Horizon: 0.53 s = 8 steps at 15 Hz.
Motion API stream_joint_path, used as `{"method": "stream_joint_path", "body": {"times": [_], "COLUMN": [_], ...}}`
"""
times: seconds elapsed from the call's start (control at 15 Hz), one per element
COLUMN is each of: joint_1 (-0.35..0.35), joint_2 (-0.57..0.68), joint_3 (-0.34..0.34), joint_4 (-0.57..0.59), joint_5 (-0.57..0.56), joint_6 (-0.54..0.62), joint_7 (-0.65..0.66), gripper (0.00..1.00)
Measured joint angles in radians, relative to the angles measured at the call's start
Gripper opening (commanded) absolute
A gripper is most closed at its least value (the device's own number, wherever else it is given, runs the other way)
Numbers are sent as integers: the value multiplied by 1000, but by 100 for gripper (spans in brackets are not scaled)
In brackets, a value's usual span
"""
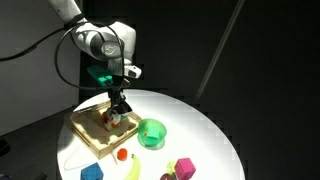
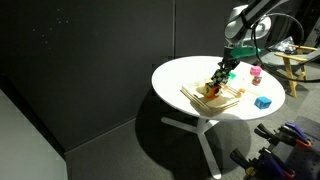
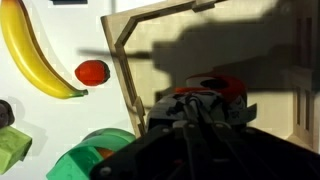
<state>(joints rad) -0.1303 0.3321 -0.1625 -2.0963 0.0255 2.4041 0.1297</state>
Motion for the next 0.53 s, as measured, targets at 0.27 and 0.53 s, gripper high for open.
{"method": "stream_joint_path", "body": {"times": [0.27, 0.53], "joint_1": [1, 2], "joint_2": [-32, -69], "joint_3": [-5, -22], "joint_4": [0, 0], "joint_5": [0, 0], "joint_6": [-28, -59], "joint_7": [66, 187], "gripper": [2, 2]}}
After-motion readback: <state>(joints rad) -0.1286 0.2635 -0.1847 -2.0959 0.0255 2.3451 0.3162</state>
